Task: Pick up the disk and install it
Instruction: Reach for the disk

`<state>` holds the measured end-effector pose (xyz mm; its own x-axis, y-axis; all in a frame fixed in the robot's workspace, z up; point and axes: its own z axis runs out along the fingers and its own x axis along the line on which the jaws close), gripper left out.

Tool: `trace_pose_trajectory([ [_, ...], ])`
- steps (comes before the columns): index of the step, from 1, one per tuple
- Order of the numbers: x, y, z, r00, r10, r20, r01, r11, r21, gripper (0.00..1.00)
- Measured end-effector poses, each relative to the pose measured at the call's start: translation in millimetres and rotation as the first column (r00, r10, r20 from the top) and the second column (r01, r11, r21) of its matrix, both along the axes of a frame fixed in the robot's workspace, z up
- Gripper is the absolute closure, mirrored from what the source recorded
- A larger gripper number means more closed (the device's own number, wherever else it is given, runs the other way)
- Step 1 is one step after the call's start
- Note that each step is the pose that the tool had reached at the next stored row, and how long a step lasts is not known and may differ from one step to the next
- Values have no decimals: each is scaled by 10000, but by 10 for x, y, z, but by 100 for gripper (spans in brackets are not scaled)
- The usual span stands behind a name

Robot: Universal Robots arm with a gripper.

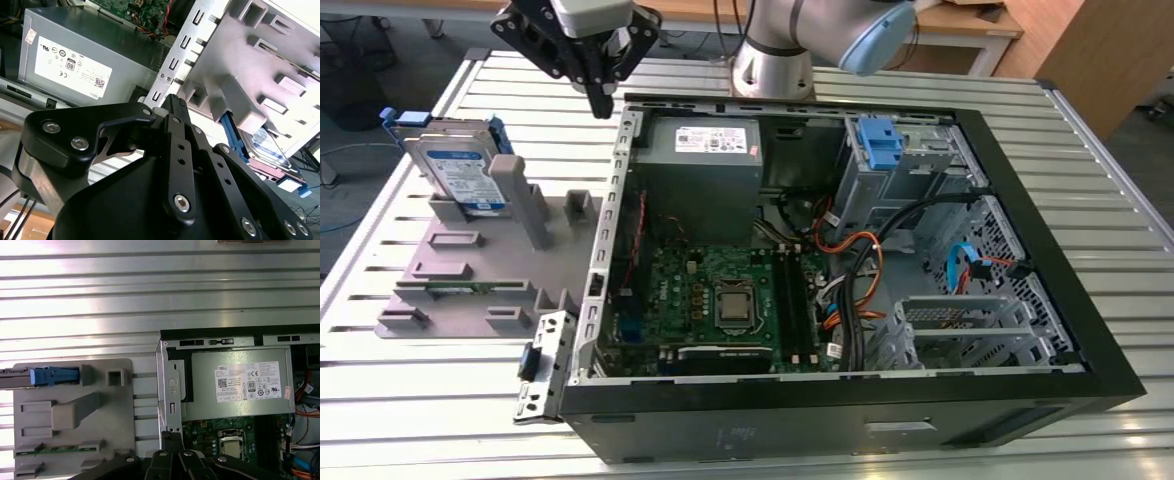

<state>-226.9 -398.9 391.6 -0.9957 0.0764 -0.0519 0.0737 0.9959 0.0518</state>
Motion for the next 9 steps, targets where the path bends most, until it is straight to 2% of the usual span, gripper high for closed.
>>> trace_pose_trajectory([
  [9, -137, 0, -5, 10000, -1, 1, 1, 10000, 0, 89],
])
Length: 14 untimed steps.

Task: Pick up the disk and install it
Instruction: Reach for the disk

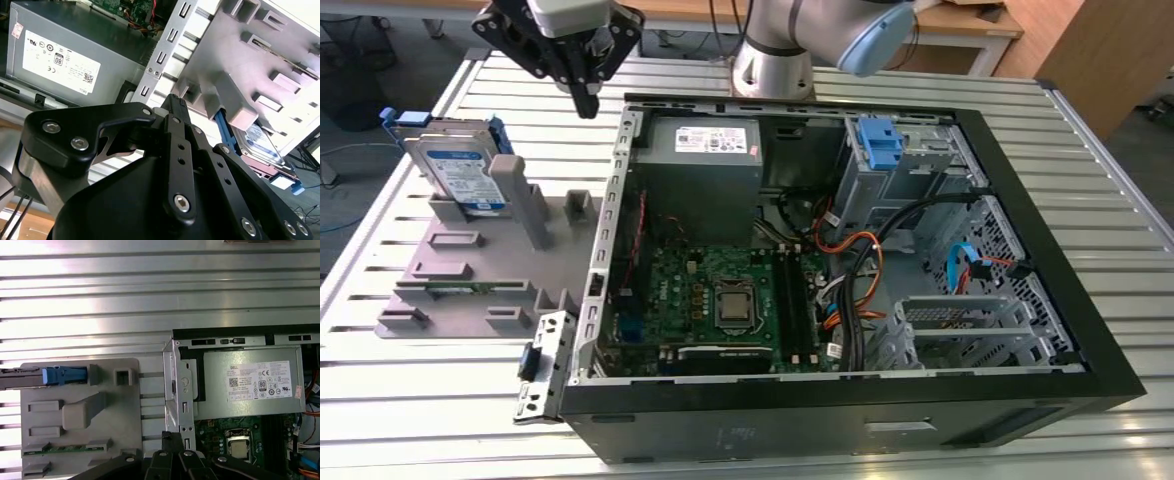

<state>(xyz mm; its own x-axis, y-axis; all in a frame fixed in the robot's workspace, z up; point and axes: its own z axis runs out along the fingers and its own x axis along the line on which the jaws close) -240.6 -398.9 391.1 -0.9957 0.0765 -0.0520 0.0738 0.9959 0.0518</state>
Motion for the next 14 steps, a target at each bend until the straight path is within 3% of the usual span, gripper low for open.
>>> trace_pose_trajectory([
  [5, -86, 0, -2, 10000, 0, 0, 0, 10000, 0, 89],
  [14, -109, 0, -2, 10000, 1, -1, -1, 10000, 0, 89],
])
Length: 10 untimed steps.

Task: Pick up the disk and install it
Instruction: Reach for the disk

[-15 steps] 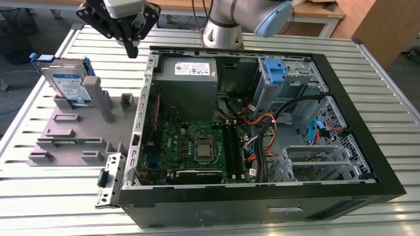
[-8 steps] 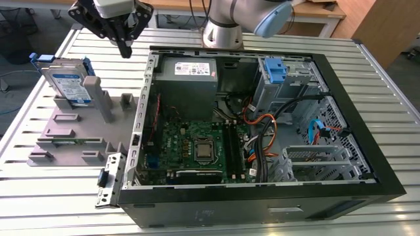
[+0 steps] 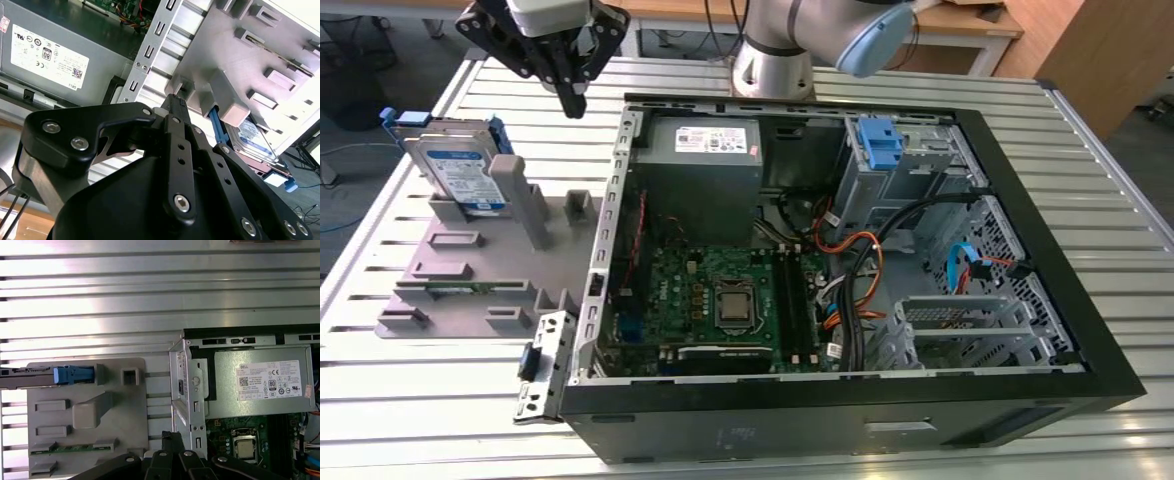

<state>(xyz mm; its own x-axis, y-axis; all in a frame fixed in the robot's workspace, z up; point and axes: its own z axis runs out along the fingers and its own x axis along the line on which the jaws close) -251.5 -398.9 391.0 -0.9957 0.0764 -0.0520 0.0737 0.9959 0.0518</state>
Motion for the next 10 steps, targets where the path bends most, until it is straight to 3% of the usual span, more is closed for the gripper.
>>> trace_pose_trajectory([
  [10, -57, 0, -2, 10000, 0, 1, 0, 10000, 0, 89],
])
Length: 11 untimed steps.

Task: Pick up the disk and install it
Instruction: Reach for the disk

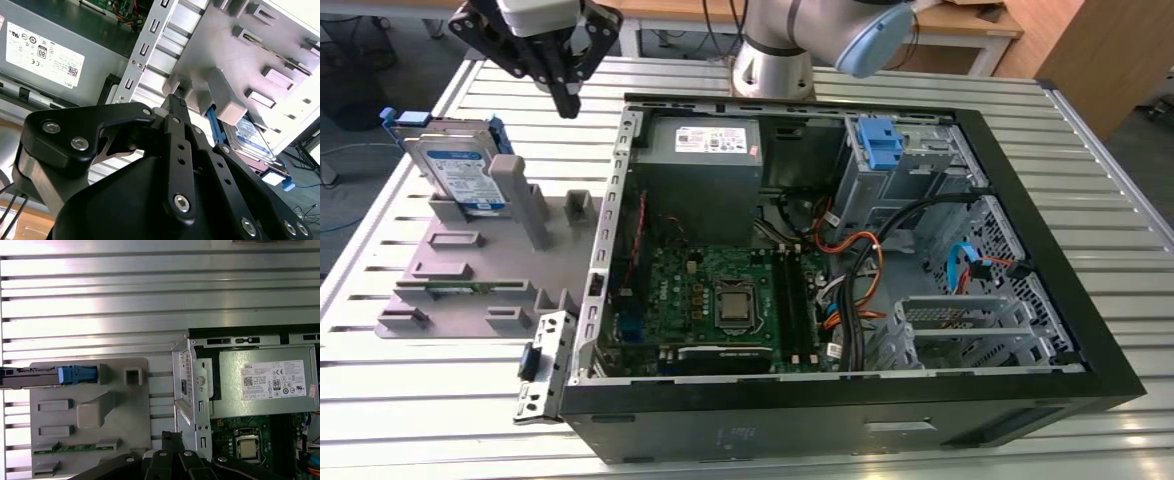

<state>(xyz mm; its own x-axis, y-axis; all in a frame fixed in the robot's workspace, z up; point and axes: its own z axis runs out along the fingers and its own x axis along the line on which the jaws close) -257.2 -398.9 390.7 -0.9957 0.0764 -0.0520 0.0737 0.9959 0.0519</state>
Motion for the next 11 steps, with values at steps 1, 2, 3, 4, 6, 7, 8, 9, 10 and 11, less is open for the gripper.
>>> trace_pose_trajectory([
  [1, -13, 0, 0, 10000, 0, 0, 0, 10000, 0, 89],
  [2, -29, 0, -1, 10000, 0, 0, 0, 10000, 0, 89],
  [3, -43, 0, -1, 10000, 0, 0, 0, 10000, 0, 89],
  [4, -57, 0, -2, 10000, 0, 0, 0, 10000, -1, 89],
  [6, -93, 0, -5, 10000, -1, 0, 1, 10000, 0, 89],
  [7, -112, 0, -6, 10000, -1, 1, 1, 10000, 0, 89],
  [8, -129, 0, -7, 10000, 0, 0, 0, 10000, 0, 89],
  [9, -145, 0, -9, 10000, 0, 0, 0, 10000, 0, 89],
  [10, -164, 0, -10, 10000, 0, 0, 0, 10000, -1, 89],
  [11, -181, 0, -11, 10000, 0, 0, 0, 10000, -1, 89],
])
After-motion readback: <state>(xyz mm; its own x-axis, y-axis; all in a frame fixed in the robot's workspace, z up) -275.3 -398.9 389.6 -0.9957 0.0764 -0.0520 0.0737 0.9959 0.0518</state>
